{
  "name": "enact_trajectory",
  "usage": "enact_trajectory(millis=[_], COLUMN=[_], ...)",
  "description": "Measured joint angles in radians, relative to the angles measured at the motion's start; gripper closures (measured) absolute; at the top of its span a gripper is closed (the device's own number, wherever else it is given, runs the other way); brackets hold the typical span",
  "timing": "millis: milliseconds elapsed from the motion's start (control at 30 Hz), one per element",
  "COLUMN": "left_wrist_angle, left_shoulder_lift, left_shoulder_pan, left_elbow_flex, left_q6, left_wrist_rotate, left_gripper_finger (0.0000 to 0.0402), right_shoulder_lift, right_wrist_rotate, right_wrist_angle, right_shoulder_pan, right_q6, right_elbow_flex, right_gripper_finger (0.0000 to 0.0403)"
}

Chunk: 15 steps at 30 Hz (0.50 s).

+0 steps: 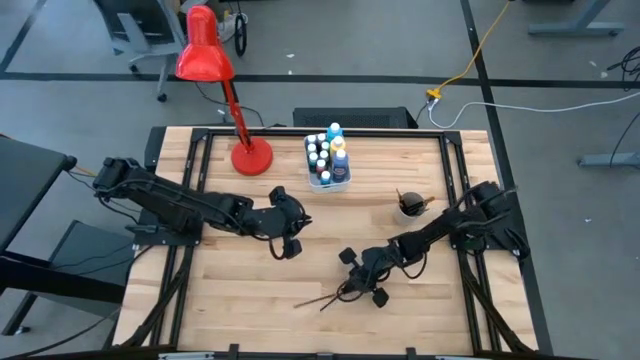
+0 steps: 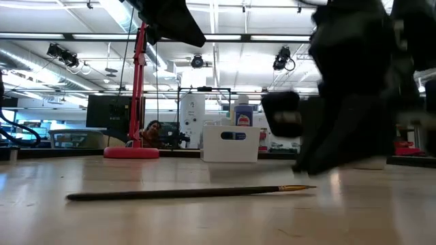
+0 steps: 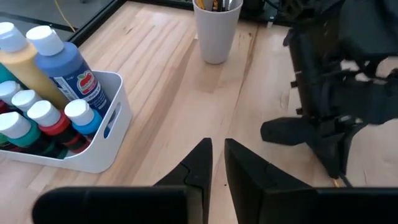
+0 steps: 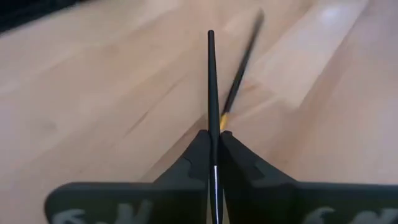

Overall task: Pick & Place Paint Supplies
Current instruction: Put the silver paint brush into the gray cup

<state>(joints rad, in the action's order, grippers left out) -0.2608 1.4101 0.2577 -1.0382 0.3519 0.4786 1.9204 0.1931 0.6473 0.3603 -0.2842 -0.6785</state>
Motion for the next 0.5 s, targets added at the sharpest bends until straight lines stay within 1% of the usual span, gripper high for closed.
enact_trajectory(millis=[67,133,300,367,433,500], left_wrist_angle=[0.000,0.000,0.000,0.001,0.002,0.007], left_shoulder_lift=[0.000,0.000,0.000,0.000,0.000,0.000], left_shoulder_pan=[0.000,0.000,0.000,0.000,0.000,0.000], left_elbow_flex=[0.000,0.000,0.000,0.000,0.000,0.000], left_q6=[0.000,0.000,0.000,0.000,0.000,0.000], left_wrist_rotate=[0.000,0.000,0.001,0.001,0.002,0.004], left_gripper_finger=[0.0349,0.0349,0.0349,0.0349,0.0349,0.0349], right_shoulder_lift=[-0.048,-0.107,-0.293,-0.381,-0.461,-0.533], right_wrist_rotate=[-0.020,-0.062,-0.191,-0.287,-0.422,-0.569], right_wrist_angle=[-0.028,-0.078,-0.245,-0.372,-0.505,-0.581], right_shoulder_pan=[0.000,0.003,0.037,0.060,0.086,0.114], right_q6=[-0.031,-0.058,-0.143,-0.210,-0.304,-0.413], right_elbow_flex=[-0.001,-0.003,-0.009,-0.020,-0.032,-0.043], right_gripper_finger=[0.0390,0.0395,0.0390,0.0389,0.0388,0.0388])
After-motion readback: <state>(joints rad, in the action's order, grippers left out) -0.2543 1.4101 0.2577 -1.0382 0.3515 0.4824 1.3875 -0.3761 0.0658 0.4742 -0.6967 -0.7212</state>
